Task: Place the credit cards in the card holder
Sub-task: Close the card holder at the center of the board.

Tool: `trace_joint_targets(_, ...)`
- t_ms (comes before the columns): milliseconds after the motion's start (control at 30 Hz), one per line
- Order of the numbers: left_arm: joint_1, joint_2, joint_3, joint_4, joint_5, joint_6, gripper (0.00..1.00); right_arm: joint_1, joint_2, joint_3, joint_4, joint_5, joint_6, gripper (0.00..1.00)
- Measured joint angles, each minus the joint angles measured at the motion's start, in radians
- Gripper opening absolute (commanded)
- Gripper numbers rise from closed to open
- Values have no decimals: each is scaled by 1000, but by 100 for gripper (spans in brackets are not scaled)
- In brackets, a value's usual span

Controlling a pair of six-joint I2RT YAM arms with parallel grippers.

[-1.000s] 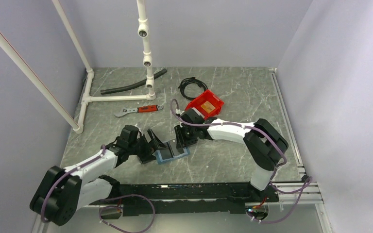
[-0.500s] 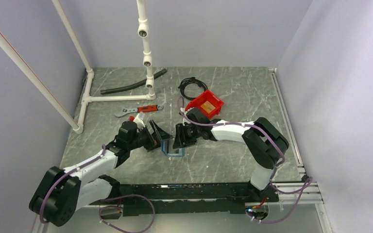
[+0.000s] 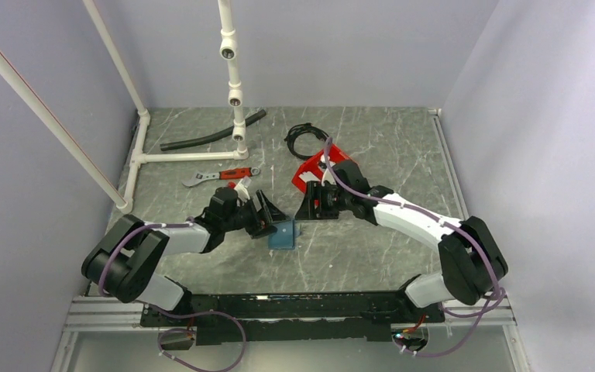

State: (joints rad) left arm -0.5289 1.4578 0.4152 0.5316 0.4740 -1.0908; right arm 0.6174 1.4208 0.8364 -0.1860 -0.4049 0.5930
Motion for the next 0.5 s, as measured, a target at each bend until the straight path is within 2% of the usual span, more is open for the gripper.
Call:
trace_joint_targets(100, -7, 0, 12, -18, -2, 3, 57, 1, 6, -7, -5, 18, -4, 42)
trace_joint_targets(167, -10, 0, 32, -70, -10, 12, 46, 1, 25, -13, -12, 24, -6, 36)
trace_joint_targets(267, -12, 0, 67, -183, -44, 33, 31, 1, 74, -13, -13, 27, -8, 36)
trace_joint_targets(400, -13, 5, 112, -326, -82, 61, 22, 1, 130, -13, -13, 29, -11, 41)
trace_joint_targets(500, -15, 37, 122, -352, -85, 72, 18, 3, 145, -13, -13, 28, -18, 48)
